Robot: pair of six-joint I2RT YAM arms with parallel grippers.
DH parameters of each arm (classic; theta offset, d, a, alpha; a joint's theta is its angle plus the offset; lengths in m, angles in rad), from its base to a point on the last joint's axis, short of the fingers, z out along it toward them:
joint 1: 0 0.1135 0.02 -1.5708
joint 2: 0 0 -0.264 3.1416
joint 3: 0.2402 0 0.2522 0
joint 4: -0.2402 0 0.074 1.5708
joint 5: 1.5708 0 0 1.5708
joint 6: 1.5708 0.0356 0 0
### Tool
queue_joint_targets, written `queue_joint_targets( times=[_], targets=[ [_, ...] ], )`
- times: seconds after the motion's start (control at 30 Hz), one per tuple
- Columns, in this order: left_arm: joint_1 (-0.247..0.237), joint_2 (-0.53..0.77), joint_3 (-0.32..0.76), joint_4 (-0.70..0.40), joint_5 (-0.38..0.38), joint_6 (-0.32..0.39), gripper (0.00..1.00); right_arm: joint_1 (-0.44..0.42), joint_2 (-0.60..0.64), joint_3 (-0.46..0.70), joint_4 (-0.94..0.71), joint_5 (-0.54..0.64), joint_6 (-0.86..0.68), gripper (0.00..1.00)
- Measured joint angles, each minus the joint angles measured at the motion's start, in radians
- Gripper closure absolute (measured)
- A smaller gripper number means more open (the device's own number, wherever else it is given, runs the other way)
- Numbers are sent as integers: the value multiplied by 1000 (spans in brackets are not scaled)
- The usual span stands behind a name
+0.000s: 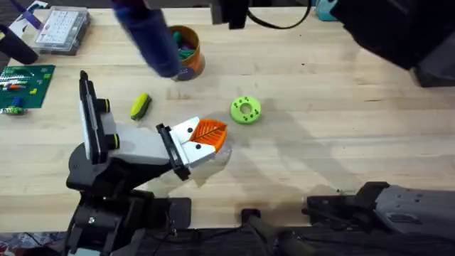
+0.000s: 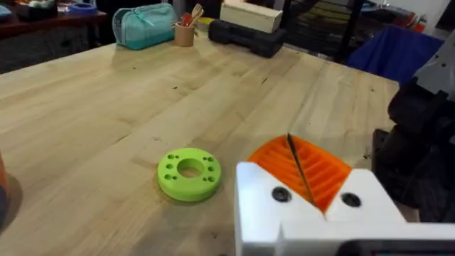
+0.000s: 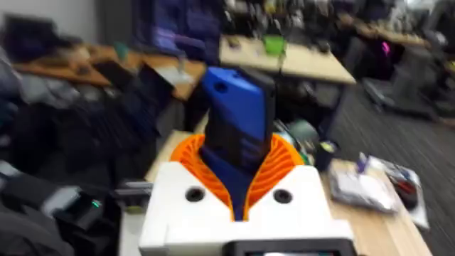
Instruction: Pick up the gripper from the table and insert it into the empty holder that is missing its gripper. Then pick up a screw, insert it into the mounting hole, and use the screwdriver to tighten it. Finally, clean up the table by picking up the vegetable and placing it into the bucket.
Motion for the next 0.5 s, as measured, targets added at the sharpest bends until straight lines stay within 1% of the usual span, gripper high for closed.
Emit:
queue_joint_targets(
  times=[0.03, 0.13, 0.37, 0.5],
  targets=[
    [0, 0, 0, 0, 0, 0, 983, -20, 0, 3, -72, 38, -56, 950],
    [0, 0, 0, 0, 0, 0, 983, -64, 0, 4, -160, 106, -133, 951],
    [0, 0, 0, 0, 0, 0, 983, -198, 6, 7, -342, 240, -296, 951],
    [0, 0, 0, 0, 0, 0, 983, -248, 49, 9, -425, 324, -413, 949]
  ],
)
